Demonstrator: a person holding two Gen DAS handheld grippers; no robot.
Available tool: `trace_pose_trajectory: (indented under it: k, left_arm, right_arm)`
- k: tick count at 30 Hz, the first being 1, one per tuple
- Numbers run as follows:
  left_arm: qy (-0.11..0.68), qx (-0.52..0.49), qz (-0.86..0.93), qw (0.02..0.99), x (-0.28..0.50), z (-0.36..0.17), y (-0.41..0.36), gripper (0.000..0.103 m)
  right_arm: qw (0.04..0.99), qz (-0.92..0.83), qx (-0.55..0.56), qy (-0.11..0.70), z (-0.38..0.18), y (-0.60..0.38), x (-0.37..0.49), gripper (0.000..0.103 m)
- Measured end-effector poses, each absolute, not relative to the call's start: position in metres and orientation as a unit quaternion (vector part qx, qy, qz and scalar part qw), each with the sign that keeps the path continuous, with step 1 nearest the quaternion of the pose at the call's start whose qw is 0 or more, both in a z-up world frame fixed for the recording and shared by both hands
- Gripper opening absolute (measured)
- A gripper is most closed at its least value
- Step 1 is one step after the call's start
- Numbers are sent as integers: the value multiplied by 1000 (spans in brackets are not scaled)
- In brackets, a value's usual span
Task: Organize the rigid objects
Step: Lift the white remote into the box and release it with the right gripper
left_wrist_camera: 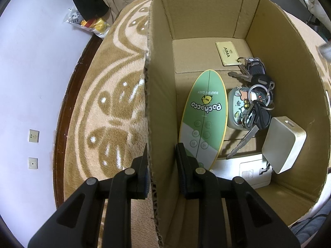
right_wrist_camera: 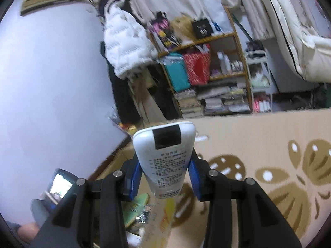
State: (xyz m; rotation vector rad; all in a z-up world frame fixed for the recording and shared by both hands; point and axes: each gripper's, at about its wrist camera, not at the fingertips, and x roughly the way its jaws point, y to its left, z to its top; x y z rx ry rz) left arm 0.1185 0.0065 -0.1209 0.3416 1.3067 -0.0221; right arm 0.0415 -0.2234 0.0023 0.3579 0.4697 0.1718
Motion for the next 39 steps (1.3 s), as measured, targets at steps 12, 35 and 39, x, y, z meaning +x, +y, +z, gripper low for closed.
trace_pose_trajectory:
  k: [12,35,39]
  left_arm:
    - [605,158,-10,780,119,-122,8,22]
    - [608,165,-8,777,119,-126,6,23]
    - [607,165,-8,777,118,-126,5,23]
  right_arm:
    - [926,179,158,291,-15,-168,59,43]
    - [924,121,150,331,-44,-189,70,82]
    - [924,99,147,338,-46,-196,70,84]
